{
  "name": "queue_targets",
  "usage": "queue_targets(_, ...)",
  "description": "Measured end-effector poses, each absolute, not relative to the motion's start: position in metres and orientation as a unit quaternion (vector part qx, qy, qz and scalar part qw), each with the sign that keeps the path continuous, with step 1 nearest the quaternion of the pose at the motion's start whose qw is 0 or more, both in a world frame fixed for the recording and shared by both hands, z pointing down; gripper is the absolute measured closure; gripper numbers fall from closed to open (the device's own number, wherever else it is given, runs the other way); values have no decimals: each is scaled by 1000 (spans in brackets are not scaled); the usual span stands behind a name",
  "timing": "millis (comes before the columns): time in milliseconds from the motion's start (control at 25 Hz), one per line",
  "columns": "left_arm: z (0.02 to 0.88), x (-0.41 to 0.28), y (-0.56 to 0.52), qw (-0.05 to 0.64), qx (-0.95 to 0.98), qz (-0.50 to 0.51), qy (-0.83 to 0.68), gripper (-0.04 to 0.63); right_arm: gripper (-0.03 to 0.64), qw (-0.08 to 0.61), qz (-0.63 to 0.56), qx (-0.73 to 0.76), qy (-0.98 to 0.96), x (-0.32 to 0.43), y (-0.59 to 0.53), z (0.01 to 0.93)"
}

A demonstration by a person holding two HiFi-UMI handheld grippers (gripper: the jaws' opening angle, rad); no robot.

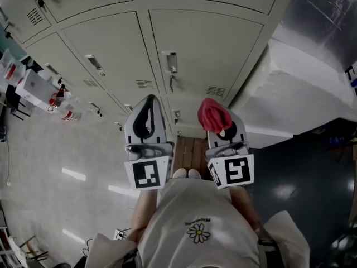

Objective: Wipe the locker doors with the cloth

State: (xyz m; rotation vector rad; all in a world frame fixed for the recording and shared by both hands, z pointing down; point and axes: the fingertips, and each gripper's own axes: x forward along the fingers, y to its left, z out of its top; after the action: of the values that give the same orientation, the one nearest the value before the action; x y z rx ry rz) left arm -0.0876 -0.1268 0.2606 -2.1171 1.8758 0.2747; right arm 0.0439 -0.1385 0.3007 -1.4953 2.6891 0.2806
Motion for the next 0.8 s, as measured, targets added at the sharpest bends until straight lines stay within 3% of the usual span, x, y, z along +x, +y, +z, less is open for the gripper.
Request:
queue_targets(520,253,-115,-173,125,-767,48,627,578,588,96,118,-433,888,-28,-214,190)
queue_targets(800,251,-138,-179,129,-764,40,630,578,588,74,162,-435,883,-81,-258,154)
